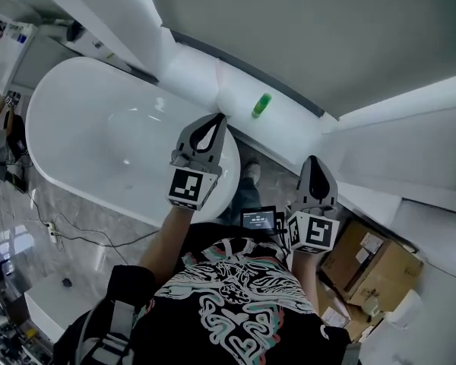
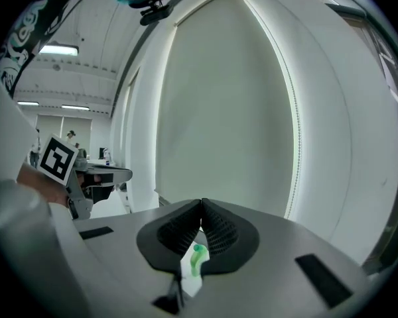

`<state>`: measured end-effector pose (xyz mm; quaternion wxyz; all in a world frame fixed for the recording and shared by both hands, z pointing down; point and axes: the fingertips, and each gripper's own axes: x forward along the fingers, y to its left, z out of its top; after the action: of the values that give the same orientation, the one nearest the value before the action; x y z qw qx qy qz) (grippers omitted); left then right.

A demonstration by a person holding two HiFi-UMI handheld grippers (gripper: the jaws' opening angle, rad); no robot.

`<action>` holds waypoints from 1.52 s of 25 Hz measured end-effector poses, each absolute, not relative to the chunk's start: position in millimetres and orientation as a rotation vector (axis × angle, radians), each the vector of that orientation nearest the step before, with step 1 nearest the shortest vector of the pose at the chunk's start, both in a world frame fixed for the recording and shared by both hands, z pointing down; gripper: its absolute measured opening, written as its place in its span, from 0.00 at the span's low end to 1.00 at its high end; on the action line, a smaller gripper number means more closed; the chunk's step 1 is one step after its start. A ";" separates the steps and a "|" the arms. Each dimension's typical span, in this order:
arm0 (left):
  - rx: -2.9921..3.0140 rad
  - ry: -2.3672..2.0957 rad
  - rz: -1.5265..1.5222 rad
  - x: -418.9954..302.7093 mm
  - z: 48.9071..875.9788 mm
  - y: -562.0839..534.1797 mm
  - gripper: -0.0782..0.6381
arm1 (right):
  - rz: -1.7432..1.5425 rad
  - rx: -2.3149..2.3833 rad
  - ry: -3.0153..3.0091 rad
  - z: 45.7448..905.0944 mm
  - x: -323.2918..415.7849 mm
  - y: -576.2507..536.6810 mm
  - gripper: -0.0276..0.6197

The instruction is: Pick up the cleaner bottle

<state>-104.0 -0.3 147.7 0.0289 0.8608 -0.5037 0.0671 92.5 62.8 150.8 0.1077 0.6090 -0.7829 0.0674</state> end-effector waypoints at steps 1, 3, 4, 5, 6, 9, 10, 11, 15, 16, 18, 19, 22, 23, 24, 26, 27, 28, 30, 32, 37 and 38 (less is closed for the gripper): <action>2.652 -1.555 0.217 -104.6 149.7 -4.1 0.13 | 0.202 1.781 -2.309 152.8 90.4 58.5 0.09; 2.648 -1.561 0.226 -106.0 153.8 -13.0 0.13 | 0.198 1.760 -2.318 157.2 86.9 47.4 0.09; 2.645 -1.564 0.229 -106.5 156.9 -17.7 0.13 | 0.200 1.754 -2.321 160.4 86.2 41.0 0.09; 2.638 -1.566 0.235 -106.8 161.4 -21.4 0.13 | 0.210 1.749 -2.323 164.2 86.2 35.8 0.09; 2.628 -1.567 0.244 -106.7 167.2 -23.4 0.13 | 0.224 1.744 -2.324 168.6 86.8 32.6 0.09; 2.603 -1.563 0.287 -105.2 186.4 -27.5 0.13 | 0.267 1.723 -2.323 185.4 88.5 27.2 0.09; 2.602 -1.562 0.300 -103.4 192.0 -29.8 0.13 | 0.277 1.710 -2.322 192.5 89.5 24.6 0.09; 2.602 -1.560 0.312 -101.1 197.3 -31.7 0.13 | 0.285 1.693 -2.320 199.6 90.5 21.9 0.09; 2.587 -1.545 0.331 -95.8 217.3 -34.1 0.13 | 0.322 1.655 -2.325 221.2 90.2 11.7 0.09; 2.582 -1.542 0.331 -96.0 222.9 -36.2 0.13 | 0.324 1.653 -2.324 226.2 89.2 7.4 0.09; 2.575 -1.537 0.338 -96.5 234.4 -42.1 0.13 | 0.317 1.629 -2.319 236.4 86.9 -2.0 0.09; 2.572 -1.533 0.349 -95.7 240.7 -44.5 0.13 | 0.314 1.619 -2.314 242.0 87.0 -5.3 0.09; 2.565 -1.503 0.373 -88.5 261.7 -49.4 0.13 | 0.316 1.599 -2.293 259.8 91.9 -10.9 0.09; 2.564 -1.489 0.379 -85.8 269.0 -50.9 0.13 | 0.322 1.593 -2.286 265.7 93.3 -12.6 0.09; 2.562 -1.476 0.388 -83.7 276.3 -52.4 0.13 | 0.329 1.588 -2.280 271.5 94.2 -14.4 0.09; 2.563 -1.456 0.407 -80.8 290.3 -57.0 0.13 | 0.339 1.582 -2.273 282.3 94.4 -19.7 0.09; 2.564 -1.449 0.410 -79.7 296.6 -60.3 0.13 | 0.339 1.581 -2.271 287.4 94.2 -23.4 0.08; 2.564 -1.443 0.412 -78.8 302.5 -63.5 0.13 | 0.339 1.578 -2.271 292.3 94.0 -27.1 0.09; 2.557 -1.432 0.421 -77.2 314.5 -67.2 0.13 | 0.343 1.570 -2.266 302.4 93.6 -32.2 0.09; 2.545 -1.416 0.437 -75.5 326.7 -66.2 0.13 | 0.354 1.560 -2.259 312.6 93.2 -34.1 0.09; 2.530 -1.398 0.450 -74.1 350.9 -62.2 0.13 | 0.363 1.524 -2.260 340.3 89.0 -40.3 0.09; 2.527 -1.396 0.447 -73.9 357.2 -62.1 0.13 | 0.366 1.523 -2.258 346.2 88.4 -42.9 0.09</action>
<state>-73.9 -62.1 357.2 0.1099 0.8598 -0.4749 0.1520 88.4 -42.9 346.2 0.1957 0.5435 -0.8058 0.1305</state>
